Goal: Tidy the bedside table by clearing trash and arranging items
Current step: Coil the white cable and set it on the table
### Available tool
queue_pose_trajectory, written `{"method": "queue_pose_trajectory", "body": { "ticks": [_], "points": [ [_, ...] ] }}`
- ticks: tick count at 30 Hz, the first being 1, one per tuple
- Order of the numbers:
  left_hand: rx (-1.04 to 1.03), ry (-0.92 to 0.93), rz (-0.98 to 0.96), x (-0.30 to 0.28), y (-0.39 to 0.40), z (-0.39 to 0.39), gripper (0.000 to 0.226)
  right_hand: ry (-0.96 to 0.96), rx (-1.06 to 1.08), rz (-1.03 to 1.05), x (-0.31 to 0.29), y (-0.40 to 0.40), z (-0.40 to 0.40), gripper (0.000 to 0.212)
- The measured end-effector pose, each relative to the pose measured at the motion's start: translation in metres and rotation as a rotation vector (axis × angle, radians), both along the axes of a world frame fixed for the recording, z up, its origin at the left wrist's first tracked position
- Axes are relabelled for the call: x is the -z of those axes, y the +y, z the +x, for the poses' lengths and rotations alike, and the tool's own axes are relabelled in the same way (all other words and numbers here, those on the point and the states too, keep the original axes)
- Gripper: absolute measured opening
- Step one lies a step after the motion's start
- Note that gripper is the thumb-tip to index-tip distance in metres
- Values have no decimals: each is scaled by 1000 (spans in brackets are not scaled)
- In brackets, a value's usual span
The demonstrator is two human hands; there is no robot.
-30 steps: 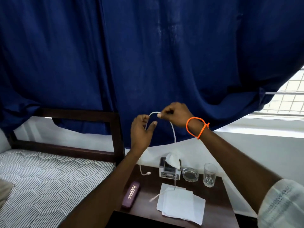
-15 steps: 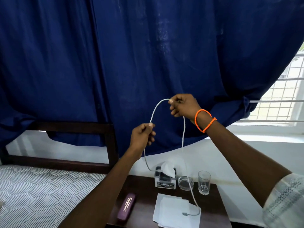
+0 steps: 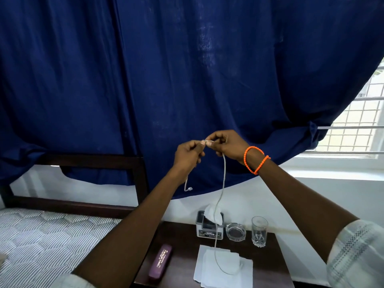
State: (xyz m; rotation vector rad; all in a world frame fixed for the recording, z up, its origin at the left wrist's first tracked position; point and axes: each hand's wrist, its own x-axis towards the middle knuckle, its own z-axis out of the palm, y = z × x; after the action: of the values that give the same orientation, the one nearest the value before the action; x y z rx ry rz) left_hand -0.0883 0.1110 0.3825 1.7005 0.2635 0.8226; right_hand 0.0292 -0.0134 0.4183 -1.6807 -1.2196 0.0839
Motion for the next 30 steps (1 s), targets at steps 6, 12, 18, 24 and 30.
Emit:
{"method": "queue_pose_trajectory", "body": {
  "ticks": [6, 12, 18, 24, 30],
  "points": [
    [127, 89, -90, 19, 5, -10, 32, 115, 235, 195, 1, -2, 22, 10],
    [359, 169, -210, 36, 10, -22, 33, 128, 392, 206, 7, -8, 40, 14],
    [531, 236, -308, 25, 5, -31, 36, 8, 495, 159, 20, -3, 51, 14],
    [616, 162, -395, 14, 5, -36, 38, -24, 561, 114, 26, -2, 58, 15],
    [526, -167, -535, -4, 7, -34, 35, -95, 454, -107, 41, -6, 58, 15]
  ]
}}
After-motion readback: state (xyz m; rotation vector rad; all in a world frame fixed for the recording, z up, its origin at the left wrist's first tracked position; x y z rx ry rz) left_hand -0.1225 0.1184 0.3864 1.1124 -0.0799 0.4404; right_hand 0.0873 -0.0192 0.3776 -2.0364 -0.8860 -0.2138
